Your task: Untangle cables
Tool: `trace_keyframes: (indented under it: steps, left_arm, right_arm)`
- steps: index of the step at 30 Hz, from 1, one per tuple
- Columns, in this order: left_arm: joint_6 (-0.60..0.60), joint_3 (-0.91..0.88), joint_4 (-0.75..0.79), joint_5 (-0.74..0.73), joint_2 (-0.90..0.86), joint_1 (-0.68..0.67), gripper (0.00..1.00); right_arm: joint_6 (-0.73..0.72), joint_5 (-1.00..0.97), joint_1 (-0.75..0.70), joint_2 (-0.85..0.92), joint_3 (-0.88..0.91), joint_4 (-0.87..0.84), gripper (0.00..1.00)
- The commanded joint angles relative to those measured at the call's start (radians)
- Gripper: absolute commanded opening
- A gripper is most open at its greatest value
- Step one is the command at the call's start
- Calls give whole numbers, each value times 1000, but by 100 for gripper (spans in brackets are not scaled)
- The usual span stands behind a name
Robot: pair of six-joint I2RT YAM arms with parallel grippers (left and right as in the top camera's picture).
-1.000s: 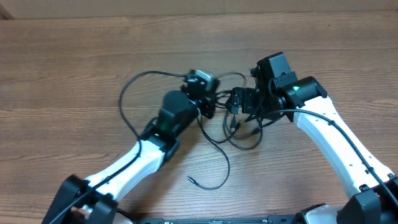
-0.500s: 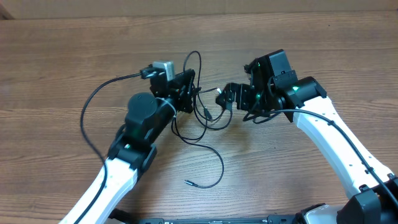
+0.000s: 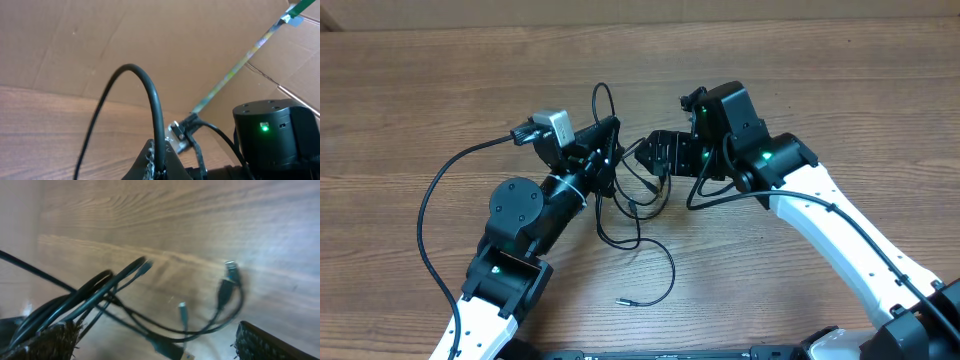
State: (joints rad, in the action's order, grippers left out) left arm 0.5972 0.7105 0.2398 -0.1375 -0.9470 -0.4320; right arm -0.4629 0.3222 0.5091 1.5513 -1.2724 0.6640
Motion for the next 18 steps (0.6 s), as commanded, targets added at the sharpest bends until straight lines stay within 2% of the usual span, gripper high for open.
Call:
trace_keyframes:
  steps: [1,4,5,7,8,9,11,14,18]
  left_arm:
    - [19,1,0,-39,21,1,4]
    - [7,1,-2,-61,21,1,4]
    - [-5,1,-2,-77,21,2,4]
    - [-74,1,-2,-135,21,2,4]
    - [-126,1,-5,-171,21,2,4]
    - [-170,1,-5,-204,20,2,4]
    - [-243,1,-9,-269,20,2,4]
    - [-298,1,-38,-296,20,2,4]
    - [-329,1,-97,-288,19,2,4]
  right_arm:
    - [206,-119,34,0,5,-23,100]
    - [364,-128,55,0,5,-35,100]
    - [361,-142,58,0,5,-35,100]
    - [254,-149,54,-1,1,-26,100]
    - [133,-140,43,-3,-2,-19,100]
    - [72,-129,34,-4,-4,-13,100]
    - [-45,-66,9,-8,-8,-6,94]
    - [-210,41,-41,-10,-11,7,73]
    - [-406,186,-92,-10,-11,22,67]
